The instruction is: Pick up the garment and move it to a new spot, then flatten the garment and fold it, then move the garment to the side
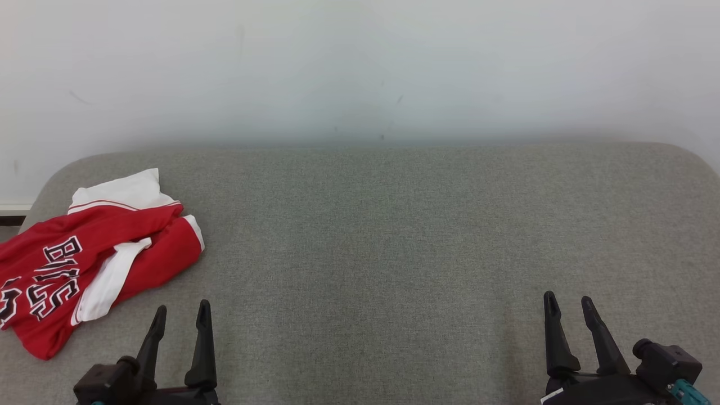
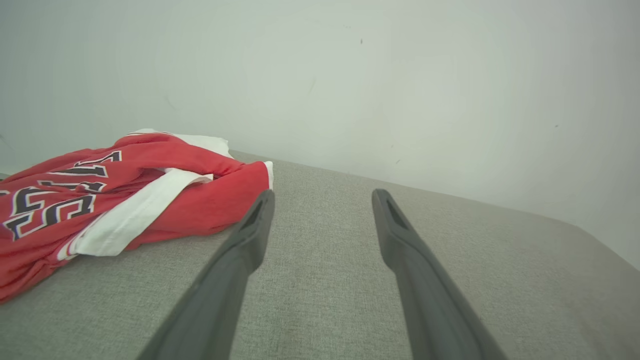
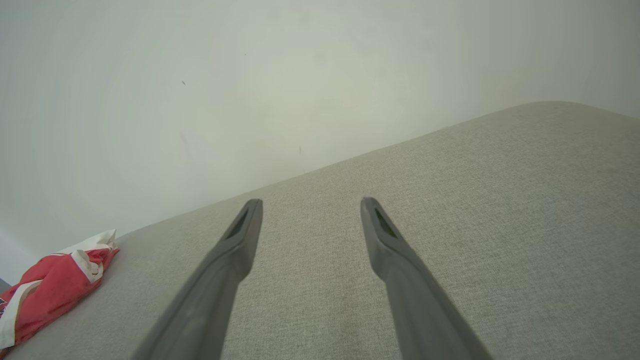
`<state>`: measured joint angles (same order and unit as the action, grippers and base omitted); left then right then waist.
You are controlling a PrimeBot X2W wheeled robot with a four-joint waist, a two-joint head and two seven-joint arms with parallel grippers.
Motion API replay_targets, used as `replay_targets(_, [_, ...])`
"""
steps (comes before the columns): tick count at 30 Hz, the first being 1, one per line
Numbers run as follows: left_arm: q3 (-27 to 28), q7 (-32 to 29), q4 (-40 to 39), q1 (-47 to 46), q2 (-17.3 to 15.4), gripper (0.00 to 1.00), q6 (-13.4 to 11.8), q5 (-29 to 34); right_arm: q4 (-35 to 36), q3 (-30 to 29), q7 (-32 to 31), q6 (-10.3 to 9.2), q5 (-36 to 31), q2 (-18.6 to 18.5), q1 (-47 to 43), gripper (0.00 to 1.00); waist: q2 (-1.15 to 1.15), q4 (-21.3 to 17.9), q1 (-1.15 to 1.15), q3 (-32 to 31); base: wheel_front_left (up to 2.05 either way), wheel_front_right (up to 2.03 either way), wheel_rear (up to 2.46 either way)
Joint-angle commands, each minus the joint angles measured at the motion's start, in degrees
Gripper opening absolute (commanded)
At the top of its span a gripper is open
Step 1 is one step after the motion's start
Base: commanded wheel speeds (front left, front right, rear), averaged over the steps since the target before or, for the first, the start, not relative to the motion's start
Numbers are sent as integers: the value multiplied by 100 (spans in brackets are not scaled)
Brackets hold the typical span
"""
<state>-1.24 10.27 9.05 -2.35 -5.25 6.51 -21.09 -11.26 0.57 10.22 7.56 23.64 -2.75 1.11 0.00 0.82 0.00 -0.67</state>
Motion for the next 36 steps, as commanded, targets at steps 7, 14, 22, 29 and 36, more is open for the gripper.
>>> replay_targets(7, [-22,127,-73,43,-49,100,11,394,11,34,131,-10,-416,-17,-31,100,0,-5,0,-9,0,0,0])
replay_targets(14, [2,224,-79,67,-77,100,34,745,-7,54,228,-11,-770,-18,-62,100,0,4,0,-19,0,0,0])
replay_targets(22, [-18,314,-93,86,-87,100,45,1087,-3,81,317,-12,-1115,-18,-79,100,0,24,0,-37,0,0,0])
replay_targets(29, [25,393,-110,95,-73,100,53,1314,14,86,401,-13,-1382,-19,-112,100,0,21,0,-69,0,0,0])
replay_targets(36, [44,462,-72,114,-50,100,71,1511,41,83,470,-13,-1587,-19,-118,100,0,9,0,-90,0,0,0])
